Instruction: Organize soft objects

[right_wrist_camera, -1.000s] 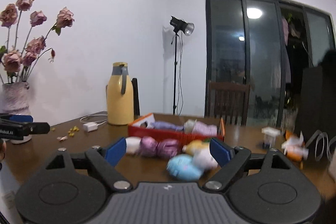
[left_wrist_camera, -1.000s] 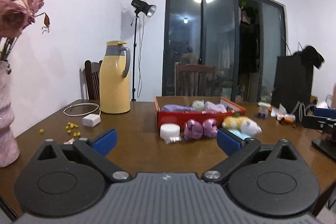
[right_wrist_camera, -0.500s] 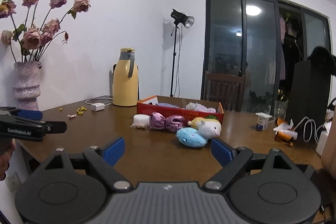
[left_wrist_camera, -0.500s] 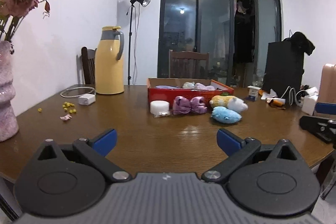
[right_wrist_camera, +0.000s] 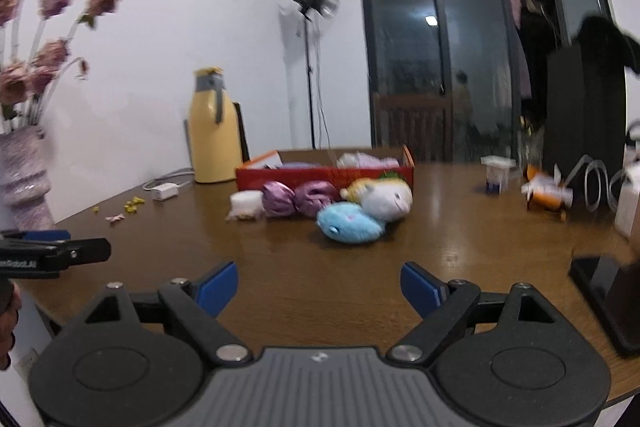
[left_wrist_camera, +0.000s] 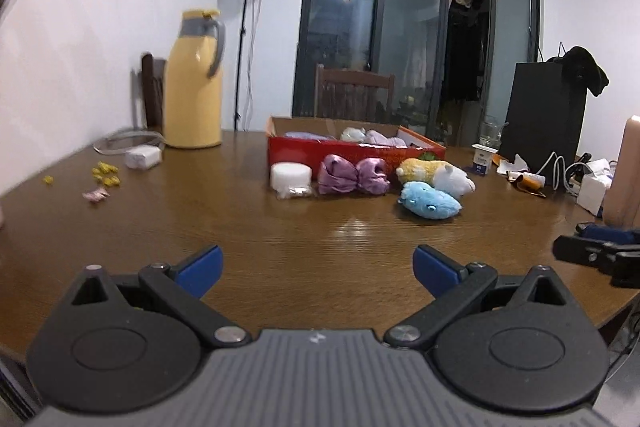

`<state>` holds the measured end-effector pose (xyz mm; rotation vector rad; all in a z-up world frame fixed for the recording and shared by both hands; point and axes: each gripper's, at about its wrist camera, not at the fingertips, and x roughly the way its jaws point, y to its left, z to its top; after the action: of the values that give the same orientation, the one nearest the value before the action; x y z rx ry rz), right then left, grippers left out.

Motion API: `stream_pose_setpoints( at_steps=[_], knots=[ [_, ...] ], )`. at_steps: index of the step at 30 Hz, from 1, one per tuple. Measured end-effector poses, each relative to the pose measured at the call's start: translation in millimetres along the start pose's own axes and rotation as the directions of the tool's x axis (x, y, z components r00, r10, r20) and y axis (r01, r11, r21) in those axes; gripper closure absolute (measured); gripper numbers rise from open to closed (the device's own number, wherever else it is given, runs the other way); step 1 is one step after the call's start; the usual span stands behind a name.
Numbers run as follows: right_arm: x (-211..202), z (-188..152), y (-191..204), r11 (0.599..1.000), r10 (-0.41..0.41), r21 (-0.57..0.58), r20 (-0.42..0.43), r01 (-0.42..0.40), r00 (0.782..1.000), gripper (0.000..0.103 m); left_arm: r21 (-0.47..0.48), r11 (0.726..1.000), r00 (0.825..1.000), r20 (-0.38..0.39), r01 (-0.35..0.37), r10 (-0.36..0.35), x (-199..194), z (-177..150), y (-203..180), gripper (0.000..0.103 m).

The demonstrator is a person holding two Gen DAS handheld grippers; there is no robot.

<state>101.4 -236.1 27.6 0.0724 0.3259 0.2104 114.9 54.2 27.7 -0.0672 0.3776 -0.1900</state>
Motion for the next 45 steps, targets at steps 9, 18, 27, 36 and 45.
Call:
stream_pose_setpoints(
  at_steps=[9,18,27,36,45],
  knots=[
    [67,28,-35,0.996,0.008,0.088,-0.032,-0.005,0.999,0.023,0.012,0.997,0.996,-0.054,0.076,-0.075,76,26,-25,0.0],
    [176,72,-66,0.993,-0.011,0.119,-0.093,0.022,0.996,0.024,0.051,0.991,0.989,-0.077,0.127,-0.123,162,60,-54,0.0],
    [253,81,-90,0.978,-0.03,0.196,-0.179,0.065,0.983,0.049,0.016,0.994,0.985,-0.136,0.109,-0.106,205,58,-48,0.0],
    [203,93,-70,0.99,-0.074,0.118,-0.004,0.074,0.997,0.055,-0.013,0.995,0.991,-0.093,0.095,-0.096,165,63,-40,0.0],
    [102,29,-5,0.98,0.197,0.052,-0.102,-0.192,0.975,0.054,-0.075,0.991,0.989,-0.085,0.115,-0.121,92,24,-27,0.0]
  ],
)
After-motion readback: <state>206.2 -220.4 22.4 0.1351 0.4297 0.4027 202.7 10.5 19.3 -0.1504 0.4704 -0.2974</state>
